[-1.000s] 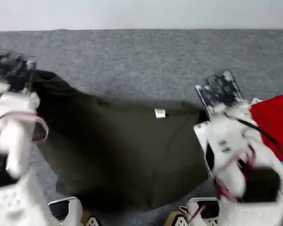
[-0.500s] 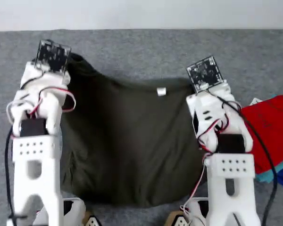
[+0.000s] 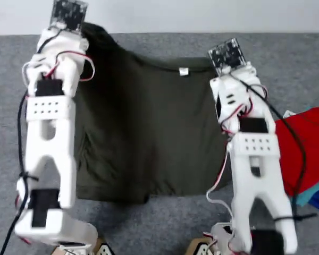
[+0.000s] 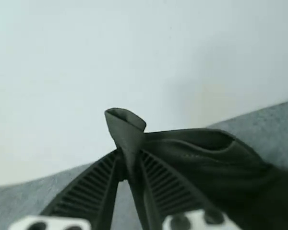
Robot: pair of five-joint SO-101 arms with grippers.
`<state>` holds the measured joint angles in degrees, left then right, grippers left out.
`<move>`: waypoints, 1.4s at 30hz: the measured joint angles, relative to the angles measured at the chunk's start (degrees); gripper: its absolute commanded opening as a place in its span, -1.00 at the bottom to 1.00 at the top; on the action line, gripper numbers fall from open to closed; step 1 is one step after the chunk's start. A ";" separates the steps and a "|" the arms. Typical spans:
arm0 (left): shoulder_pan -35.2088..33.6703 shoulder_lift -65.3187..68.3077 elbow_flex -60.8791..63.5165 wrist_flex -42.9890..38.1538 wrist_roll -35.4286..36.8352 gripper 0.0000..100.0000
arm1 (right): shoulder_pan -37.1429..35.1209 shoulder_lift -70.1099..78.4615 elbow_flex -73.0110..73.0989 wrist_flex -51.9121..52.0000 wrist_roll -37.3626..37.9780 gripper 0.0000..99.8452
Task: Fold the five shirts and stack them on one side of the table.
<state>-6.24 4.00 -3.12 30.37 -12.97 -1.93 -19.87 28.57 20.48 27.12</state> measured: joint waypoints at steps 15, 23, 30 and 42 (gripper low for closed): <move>2.29 26.90 -33.58 0.00 0.00 -0.99 | 3.87 24.26 -26.46 0.00 0.00 -0.98; 4.57 34.90 -45.89 0.00 0.00 -0.99 | 4.31 29.71 -34.81 0.00 0.00 -0.98; 5.89 38.33 -53.80 0.00 0.00 -0.99 | 5.54 29.71 -35.96 0.00 0.00 -0.98; 6.33 38.59 -57.85 0.00 0.00 -0.99 | 7.65 29.71 -39.12 0.00 0.00 -0.98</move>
<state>0.09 42.59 -60.97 30.37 -12.97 5.71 9.85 -10.55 20.48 27.12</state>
